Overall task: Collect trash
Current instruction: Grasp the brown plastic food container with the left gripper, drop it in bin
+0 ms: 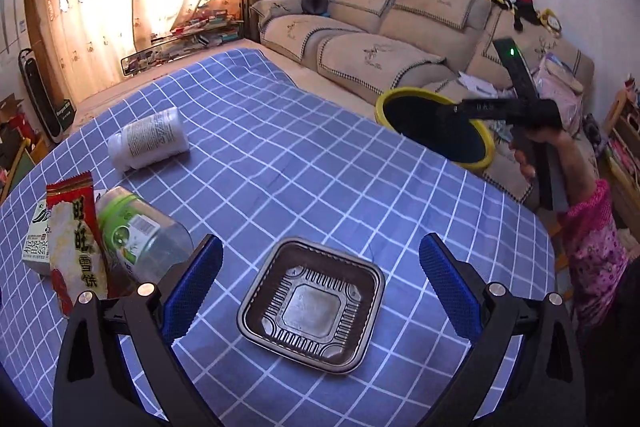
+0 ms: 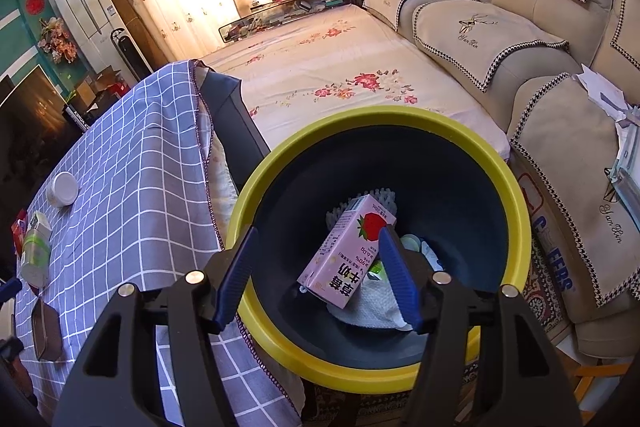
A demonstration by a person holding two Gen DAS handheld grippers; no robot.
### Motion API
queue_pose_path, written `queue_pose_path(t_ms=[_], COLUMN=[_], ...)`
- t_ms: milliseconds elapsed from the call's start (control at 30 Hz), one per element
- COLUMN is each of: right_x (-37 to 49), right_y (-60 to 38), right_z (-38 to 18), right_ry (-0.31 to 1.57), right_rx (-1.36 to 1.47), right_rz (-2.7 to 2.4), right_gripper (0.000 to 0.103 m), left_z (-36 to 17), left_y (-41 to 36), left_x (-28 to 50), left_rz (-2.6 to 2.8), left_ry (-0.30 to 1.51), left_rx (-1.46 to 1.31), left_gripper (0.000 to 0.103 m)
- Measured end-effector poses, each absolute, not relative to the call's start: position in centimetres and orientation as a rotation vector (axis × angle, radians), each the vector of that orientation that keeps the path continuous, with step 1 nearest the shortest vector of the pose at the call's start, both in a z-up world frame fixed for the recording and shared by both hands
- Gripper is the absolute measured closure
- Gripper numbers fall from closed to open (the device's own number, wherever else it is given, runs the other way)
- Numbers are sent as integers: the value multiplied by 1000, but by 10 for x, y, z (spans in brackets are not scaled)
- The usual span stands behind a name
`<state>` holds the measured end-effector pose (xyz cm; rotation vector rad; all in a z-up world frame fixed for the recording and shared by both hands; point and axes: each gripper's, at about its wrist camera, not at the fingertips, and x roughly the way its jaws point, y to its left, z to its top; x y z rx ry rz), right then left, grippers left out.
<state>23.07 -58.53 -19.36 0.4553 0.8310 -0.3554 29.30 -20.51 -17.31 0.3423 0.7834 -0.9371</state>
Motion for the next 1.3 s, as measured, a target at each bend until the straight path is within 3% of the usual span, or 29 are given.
queue_pose_path(t_ms=[400,500,700,1300], right_x=[232,233,232,212], right_y=[-585,-585,-586,-603], right_z=[-201,-202,-205,-202], right_ry=[845,848,853,813], right_rx=[462,462,467,500], right_rz=[-344,-343,-341,-348], right_gripper=[43,43,42,42], left_z=[-198,-202,-202,-162], left_y=[-216,-217,-219,-266], left_x=[292,292,293,285], left_rz=[-977,-972,-948,-974], left_ry=[883,890,880,787], left_rx=[462,465,462,444], left_gripper=[7,22,33,33])
